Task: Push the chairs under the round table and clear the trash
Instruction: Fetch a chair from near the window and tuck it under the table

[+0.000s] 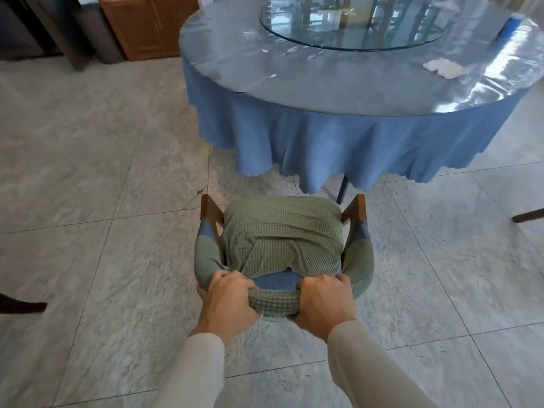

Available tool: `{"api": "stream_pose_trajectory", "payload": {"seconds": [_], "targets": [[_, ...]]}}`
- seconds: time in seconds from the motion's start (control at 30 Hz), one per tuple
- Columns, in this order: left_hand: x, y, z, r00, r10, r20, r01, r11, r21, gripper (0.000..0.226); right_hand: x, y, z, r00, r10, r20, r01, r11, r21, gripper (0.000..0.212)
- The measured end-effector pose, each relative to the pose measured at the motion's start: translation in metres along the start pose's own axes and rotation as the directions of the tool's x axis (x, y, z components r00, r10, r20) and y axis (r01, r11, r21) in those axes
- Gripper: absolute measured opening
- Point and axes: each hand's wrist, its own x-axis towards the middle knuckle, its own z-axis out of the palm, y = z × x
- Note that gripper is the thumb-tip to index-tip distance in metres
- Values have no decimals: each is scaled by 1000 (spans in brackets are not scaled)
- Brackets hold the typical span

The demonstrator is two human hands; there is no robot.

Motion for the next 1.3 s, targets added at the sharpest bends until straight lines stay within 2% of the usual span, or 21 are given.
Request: {"api": "stream_pose_trajectory", "payload": {"seconds": [0.1,0.2,0.33,0.57,0.7,0.87,1.07,1.13,1.23,1.3], "targets": [[30,-18,-10,1000,26,0,-26,1000,1,18,25,-9,-6,999,-18,-41,18,1000,15,36],[62,-31,-27,999,40,34,-41,998,39,31,54,-18,-15,998,-37,-46,38,999,14,35],[114,-46,-52,996,70,54,-73,995,64,35,106,-30,-30,999,-21,-48,23,999,22,36],[214,-75,-93,994,91,60,-94,993,64,10,202,-51,-63,998,61,-2,-61,998,19,39],[267,-86,-113,990,110,89,-118,989,89,23,253,-59,-83,995,101,3,-101,995,15,42],[318,-88,-133,985,145,97,-154,983,95,28,298,-60,-99,990,138,-23,-137,990,10,43],[377,-99,-148,968,188,163,-207,973,106,14,342,-62,-109,986,164,-39,-161,985,60,47],[393,-98,-160,966,191,172,-213,969,122,34,357,-63,-110,980,179,-85,-169,980,108,59],[417,-94,-179,970,174,170,-200,968,152,86,382,-65,-113,970,212,-122,-194,971,140,98],[435,-91,-186,974,156,163,-185,966,183,109,400,-67,-115,953,253,-168,-231,963,137,116]]}}
